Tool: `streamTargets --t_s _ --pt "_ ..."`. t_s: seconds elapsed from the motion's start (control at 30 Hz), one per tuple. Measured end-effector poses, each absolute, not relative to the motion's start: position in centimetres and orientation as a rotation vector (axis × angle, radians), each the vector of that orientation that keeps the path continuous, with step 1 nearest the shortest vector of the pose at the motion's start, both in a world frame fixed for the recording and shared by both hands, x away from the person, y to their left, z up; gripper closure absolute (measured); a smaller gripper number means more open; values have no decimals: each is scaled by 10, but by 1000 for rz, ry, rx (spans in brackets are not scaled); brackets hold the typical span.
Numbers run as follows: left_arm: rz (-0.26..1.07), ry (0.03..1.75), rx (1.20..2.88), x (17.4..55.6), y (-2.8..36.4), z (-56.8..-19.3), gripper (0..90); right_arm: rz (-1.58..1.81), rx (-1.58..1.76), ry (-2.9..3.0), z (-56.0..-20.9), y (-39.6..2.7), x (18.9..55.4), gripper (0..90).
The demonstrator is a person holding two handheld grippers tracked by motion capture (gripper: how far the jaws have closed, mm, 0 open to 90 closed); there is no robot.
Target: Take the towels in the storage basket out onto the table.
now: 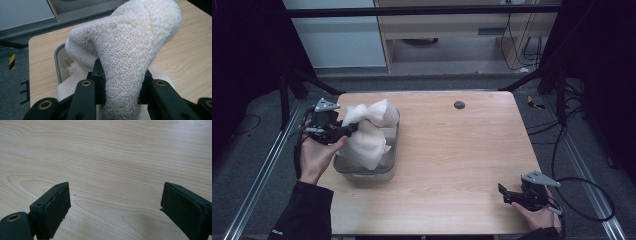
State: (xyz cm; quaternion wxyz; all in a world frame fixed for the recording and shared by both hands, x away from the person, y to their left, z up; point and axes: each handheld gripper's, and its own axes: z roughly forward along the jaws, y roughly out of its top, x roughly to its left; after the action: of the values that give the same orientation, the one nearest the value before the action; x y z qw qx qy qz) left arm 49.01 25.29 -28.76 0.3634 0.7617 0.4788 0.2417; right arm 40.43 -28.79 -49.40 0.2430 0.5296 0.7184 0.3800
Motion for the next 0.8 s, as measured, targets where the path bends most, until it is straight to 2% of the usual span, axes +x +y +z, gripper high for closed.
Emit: streamTargets --t_s 0.8 --pt "624 1126 1993 473 237 -246 681 1038 1448 1962 -494 -288 404 90"
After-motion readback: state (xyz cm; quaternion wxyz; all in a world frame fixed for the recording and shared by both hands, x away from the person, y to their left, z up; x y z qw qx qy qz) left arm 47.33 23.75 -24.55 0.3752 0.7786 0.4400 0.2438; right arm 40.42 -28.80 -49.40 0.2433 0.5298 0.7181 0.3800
